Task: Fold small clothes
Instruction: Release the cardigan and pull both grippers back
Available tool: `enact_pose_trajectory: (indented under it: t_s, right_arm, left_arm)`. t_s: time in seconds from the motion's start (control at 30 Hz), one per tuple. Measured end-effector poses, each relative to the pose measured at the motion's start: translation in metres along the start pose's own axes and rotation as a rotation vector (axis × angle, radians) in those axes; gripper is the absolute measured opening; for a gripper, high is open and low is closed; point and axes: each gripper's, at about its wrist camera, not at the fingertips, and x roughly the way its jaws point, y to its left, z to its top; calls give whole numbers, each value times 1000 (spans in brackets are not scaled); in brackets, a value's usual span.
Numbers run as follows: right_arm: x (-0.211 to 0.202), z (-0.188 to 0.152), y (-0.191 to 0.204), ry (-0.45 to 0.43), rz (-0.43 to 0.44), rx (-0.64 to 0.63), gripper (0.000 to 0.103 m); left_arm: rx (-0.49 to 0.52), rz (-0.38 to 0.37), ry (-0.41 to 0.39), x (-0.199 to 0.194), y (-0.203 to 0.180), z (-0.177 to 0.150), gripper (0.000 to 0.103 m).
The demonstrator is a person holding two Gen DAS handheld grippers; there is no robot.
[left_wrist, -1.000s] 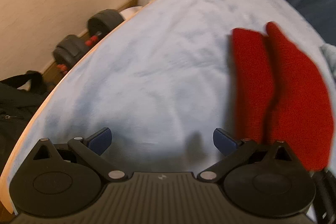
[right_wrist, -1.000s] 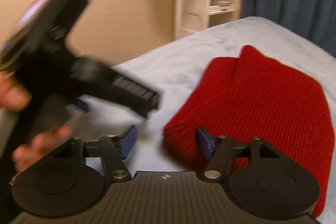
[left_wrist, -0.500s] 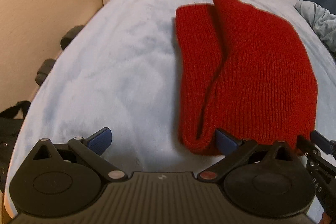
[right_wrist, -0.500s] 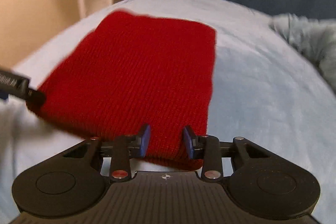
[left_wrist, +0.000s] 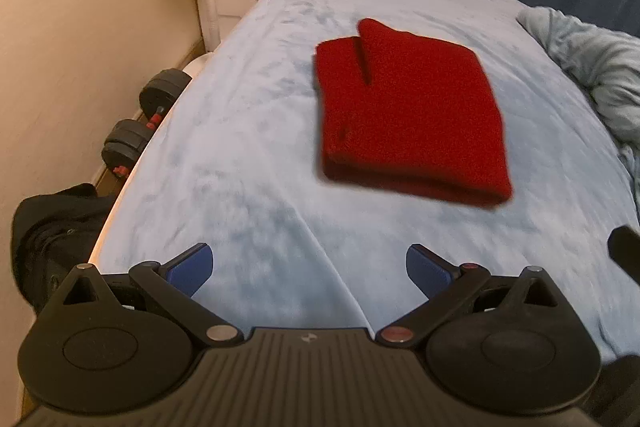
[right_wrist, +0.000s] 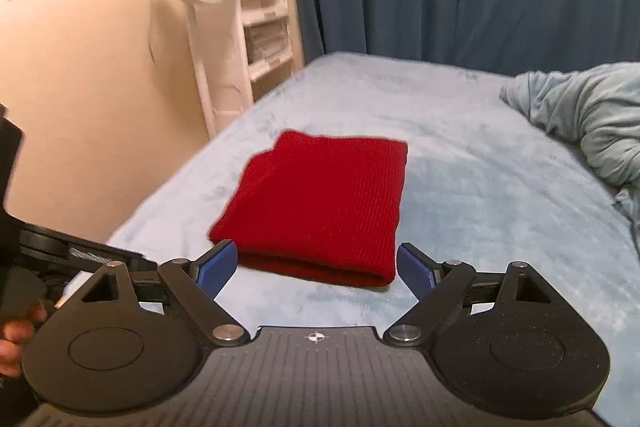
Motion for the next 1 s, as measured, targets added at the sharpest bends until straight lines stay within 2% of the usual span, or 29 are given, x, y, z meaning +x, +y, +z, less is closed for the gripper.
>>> enact_pose_trajectory:
  t_s: [0.13,0.37,0.53,1.0]
  right_arm:
    - [-38,-7,-6,-28,-24,21,90]
    - [-70,-29,-14,-27,-80,93,90]
    - [-78,-33,-18,-33,-98,105,90]
    - [-68,-32,-24,-8,-103,152,90]
  left_arm:
    - [27,3,-70,-41,-13,-20,103]
    - [78,32,-100,-75,-23,-47,103]
    - [63,25,-92,-85,-20,-56,103]
    - [65,32,-87,-86,-21,-53,103]
